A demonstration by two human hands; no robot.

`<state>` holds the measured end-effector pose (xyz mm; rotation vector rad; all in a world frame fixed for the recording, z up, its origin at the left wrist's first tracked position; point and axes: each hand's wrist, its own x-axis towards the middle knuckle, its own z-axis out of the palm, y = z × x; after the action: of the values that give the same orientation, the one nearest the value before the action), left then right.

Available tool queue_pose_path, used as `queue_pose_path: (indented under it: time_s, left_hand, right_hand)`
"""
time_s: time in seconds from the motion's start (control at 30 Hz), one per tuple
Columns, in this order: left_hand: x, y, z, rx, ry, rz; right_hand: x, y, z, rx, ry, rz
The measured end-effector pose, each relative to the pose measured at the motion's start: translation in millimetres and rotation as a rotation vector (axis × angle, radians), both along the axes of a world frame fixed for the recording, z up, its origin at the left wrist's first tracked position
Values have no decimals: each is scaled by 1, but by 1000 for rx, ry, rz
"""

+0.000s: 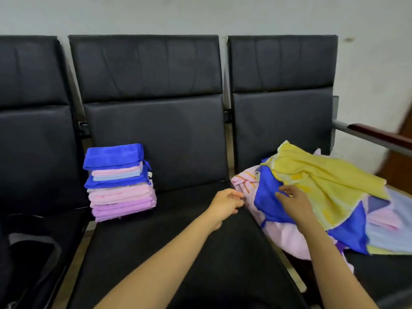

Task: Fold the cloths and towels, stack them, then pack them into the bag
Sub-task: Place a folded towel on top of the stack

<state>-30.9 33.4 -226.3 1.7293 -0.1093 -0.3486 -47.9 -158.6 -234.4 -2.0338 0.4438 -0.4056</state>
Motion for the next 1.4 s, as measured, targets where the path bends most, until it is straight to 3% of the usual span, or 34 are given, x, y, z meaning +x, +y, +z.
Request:
queue_pose_path:
  time_s: [0.17, 0.3, 0.6, 0.8, 0.93, 1.03, 1.13, 1.2, 1.27, 1.4]
  left_hand:
    - [7, -69, -26, -15, 60, -124]
    - [15, -117, -35, -67, 110, -161]
    - [31, -166, -46, -114, 221, -90]
    - [26, -161, -43, -182, 290, -56]
    - [23, -155, -40, -230, 328, -54]
    - [23, -149, -24, -449, 443, -42]
    - [26, -141, 1, -679, 455, -53]
    - [27, -135, 14, -649, 371, 5]
    - [23, -125, 23, -600, 316, 114]
    - [12, -104, 14, -575, 361, -40]
  right_hand:
    - [0, -53, -27, -388, 260, -100]
    - [-5, -71, -42, -395, 188, -158]
    - [3, -83, -50, -631, 188, -278]
    - [-2, -86, -52, -397, 265, -241]
    - [-4, -82, -37, -273, -16, -301]
    - [-15, -69, -6, -18, -242, -82]
    - [-26, -62, 17, 194, -134, 256]
    - [-29, -54, 19, 342, -22, 340]
    - [-21, -51, 11, 539, -4, 135]
    - [2, -56, -3, 891, -44, -231]
